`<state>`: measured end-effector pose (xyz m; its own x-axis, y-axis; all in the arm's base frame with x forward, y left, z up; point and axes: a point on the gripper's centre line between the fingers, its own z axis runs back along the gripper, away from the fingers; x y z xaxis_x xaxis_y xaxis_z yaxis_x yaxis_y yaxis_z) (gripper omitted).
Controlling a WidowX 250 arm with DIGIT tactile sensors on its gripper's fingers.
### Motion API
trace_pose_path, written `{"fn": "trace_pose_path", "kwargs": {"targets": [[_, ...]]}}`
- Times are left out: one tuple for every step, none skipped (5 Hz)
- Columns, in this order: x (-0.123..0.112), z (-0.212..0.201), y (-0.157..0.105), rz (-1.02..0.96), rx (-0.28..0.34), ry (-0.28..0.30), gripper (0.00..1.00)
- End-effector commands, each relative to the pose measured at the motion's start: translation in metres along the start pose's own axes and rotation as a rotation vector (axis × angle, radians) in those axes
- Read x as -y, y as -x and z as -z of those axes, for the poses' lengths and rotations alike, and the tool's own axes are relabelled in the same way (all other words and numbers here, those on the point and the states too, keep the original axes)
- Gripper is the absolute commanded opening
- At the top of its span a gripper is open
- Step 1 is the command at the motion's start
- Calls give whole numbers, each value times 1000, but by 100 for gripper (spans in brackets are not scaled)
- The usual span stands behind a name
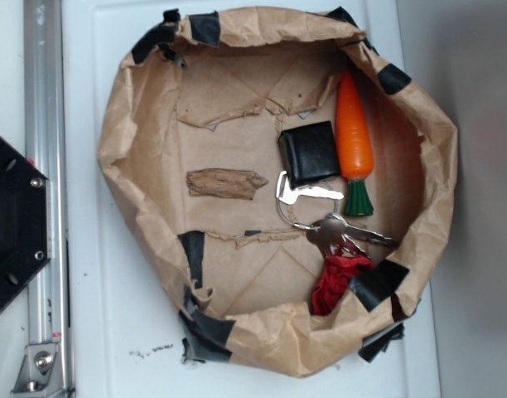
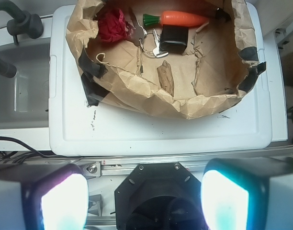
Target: Grab the wood chip.
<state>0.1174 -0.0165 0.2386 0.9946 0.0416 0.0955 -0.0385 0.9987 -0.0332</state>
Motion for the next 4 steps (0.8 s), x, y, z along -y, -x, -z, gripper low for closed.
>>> {"fn": "trace_pose_path", "kwargs": {"targets": [[0, 0, 0, 0, 0, 0, 100], [-22, 29, -43, -60, 4, -20, 100], [-41, 62, -82, -129, -50, -48, 100], [-48, 93, -118, -138, -86, -70, 100]]}}
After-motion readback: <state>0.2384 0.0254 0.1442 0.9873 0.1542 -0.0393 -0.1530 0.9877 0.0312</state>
